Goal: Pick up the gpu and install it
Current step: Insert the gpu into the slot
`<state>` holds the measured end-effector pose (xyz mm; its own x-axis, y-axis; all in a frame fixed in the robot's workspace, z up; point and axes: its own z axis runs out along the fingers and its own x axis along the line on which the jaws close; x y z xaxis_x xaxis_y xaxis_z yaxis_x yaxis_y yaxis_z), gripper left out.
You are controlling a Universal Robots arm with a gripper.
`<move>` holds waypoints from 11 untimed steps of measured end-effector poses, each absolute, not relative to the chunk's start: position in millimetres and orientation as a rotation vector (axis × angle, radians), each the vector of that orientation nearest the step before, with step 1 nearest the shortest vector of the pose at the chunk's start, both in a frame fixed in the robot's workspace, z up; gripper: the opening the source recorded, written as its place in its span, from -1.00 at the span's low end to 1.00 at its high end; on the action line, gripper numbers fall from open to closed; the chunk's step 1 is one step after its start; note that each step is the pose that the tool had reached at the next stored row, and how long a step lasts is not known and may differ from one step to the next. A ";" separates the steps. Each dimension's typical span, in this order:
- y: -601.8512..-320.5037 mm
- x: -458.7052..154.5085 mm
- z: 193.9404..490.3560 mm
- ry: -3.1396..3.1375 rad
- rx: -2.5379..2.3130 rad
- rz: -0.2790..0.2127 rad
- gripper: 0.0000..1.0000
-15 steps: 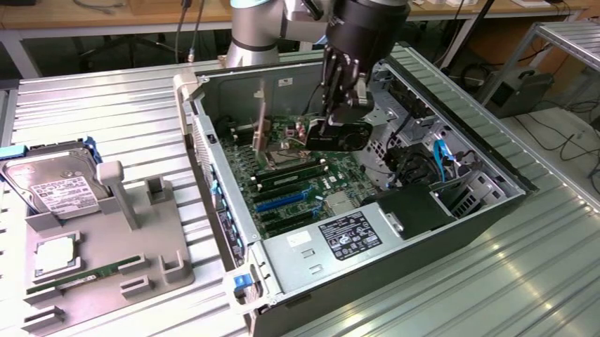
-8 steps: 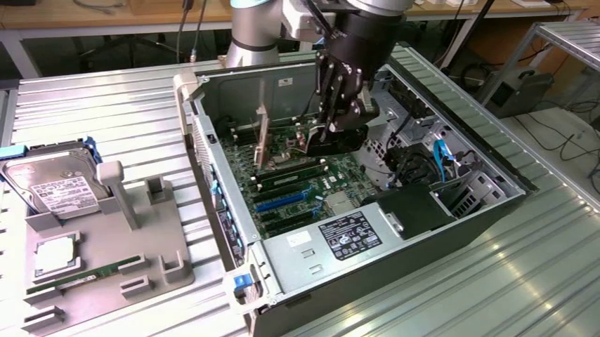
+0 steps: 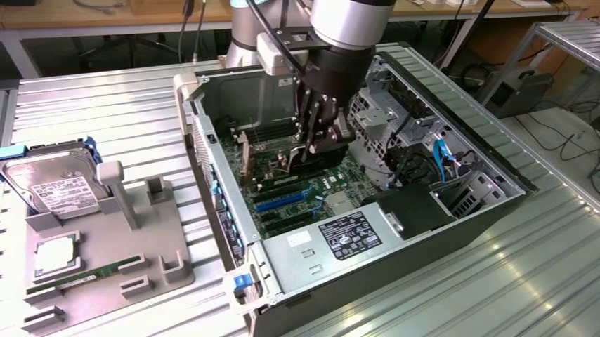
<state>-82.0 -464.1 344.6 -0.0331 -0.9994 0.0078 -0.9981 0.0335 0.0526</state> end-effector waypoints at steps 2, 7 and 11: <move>-464.1 -84.8 341.8 -2.222 2.162 -0.049 -0.47; -463.2 -87.8 336.1 -2.210 2.182 -0.046 -0.47; -460.0 -87.9 330.3 -2.195 2.198 -0.044 -0.47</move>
